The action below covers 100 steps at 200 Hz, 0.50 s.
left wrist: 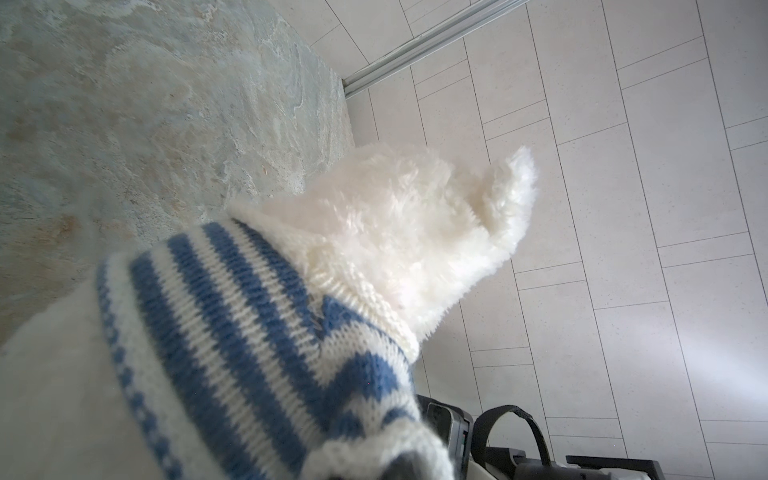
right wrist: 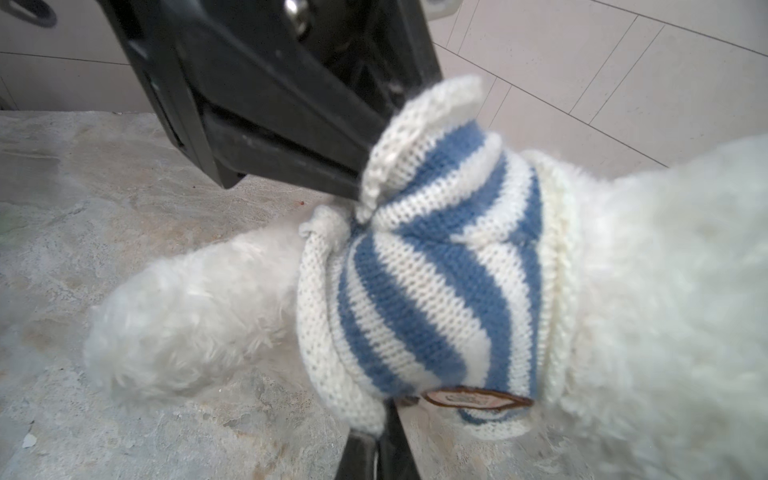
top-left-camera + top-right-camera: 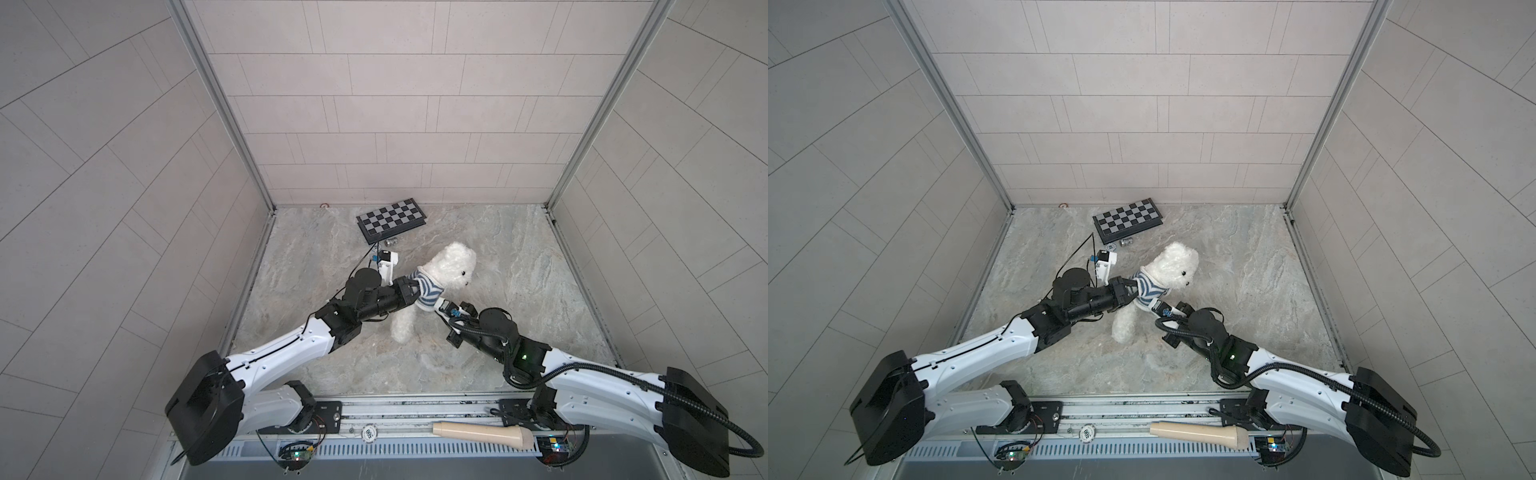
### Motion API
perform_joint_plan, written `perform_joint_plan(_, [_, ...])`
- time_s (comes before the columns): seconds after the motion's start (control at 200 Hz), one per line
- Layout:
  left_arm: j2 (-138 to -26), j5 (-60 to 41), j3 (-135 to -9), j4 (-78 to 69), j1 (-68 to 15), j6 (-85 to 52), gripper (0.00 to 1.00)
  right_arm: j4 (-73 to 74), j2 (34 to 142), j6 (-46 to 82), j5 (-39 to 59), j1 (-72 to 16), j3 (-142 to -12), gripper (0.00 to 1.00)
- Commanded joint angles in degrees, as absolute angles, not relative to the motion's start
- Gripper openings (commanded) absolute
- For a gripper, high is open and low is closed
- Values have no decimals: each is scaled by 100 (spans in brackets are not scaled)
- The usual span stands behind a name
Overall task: Dress the teddy bear
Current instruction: 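Lift the bear upright by the sweater with the left gripper while right releases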
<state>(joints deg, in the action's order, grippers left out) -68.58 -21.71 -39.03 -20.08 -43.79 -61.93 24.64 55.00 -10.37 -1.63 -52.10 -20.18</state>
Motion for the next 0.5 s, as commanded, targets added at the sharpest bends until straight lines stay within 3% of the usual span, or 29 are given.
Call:
perform_joint_plan(0.0, [-6709, -2250, -4012, -2146, -4368, -6039, 0, 2556, 5307, -1107, -375, -5226, -1919, 0])
perform_joint_plan(0.205, [-6568, -2381, -4008, -1887, -4216, -5908, 0, 2461, 4715, -799, -1215, -5208, -1507, 0])
perform_joint_plan(0.496, [-6526, -2634, -4106, -1719, -4201, -5801, 0, 1626, 4194, -532, -1632, -4941, -1357, 0])
